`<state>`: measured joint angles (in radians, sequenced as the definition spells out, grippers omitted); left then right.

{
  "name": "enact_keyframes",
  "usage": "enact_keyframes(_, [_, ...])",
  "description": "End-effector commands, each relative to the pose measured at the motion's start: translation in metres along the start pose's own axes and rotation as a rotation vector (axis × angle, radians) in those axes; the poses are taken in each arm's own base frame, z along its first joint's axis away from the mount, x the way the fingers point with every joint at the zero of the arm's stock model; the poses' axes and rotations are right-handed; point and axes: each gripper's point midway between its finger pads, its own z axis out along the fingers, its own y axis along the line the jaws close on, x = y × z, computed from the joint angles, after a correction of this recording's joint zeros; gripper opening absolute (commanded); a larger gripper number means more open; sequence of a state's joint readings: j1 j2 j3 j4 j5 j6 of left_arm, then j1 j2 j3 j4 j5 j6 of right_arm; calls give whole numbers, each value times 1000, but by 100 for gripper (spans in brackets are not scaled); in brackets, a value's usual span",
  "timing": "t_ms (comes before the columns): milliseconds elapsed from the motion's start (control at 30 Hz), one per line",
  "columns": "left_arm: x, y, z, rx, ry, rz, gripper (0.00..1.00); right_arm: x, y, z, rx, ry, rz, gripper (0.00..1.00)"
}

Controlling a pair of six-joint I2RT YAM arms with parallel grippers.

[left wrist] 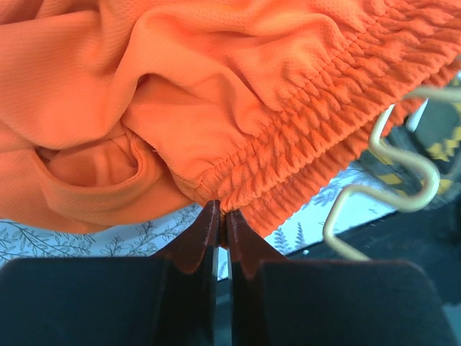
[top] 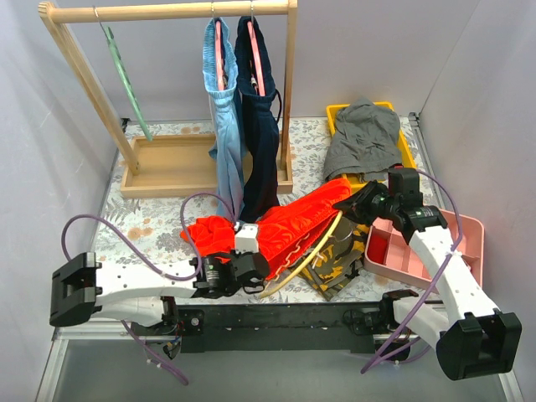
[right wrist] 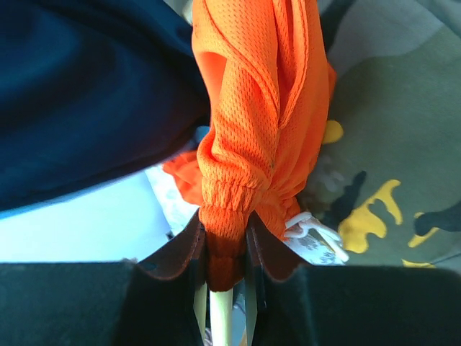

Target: Place the shorts on the hanger

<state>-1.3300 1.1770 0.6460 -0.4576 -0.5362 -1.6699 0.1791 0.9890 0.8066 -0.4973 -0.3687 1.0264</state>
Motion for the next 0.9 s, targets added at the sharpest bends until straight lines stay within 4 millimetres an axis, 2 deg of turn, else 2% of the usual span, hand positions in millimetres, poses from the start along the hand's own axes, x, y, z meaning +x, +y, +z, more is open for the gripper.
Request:
enact_keyframes(0, [17, 26, -12, -20, 57, -40, 0, -51, 59, -23, -154, -179, 27, 1])
enact_keyframes(133, [18, 32, -21, -15, 68, -66, 0, -76, 62, -30, -125, -275, 49, 1])
enact_keyframes(500, [20, 39, -41, -48, 109, -56, 0, -118, 61, -35, -92, -394, 131, 1])
enact_keyframes(733, [16, 33, -54, -38, 131, -43, 0, -142, 59, -36, -54, -471, 151, 1])
enact_keyframes(867, [13, 23, -63, -7, 148, -28, 0, -152, 57, -37, -37, -515, 159, 1])
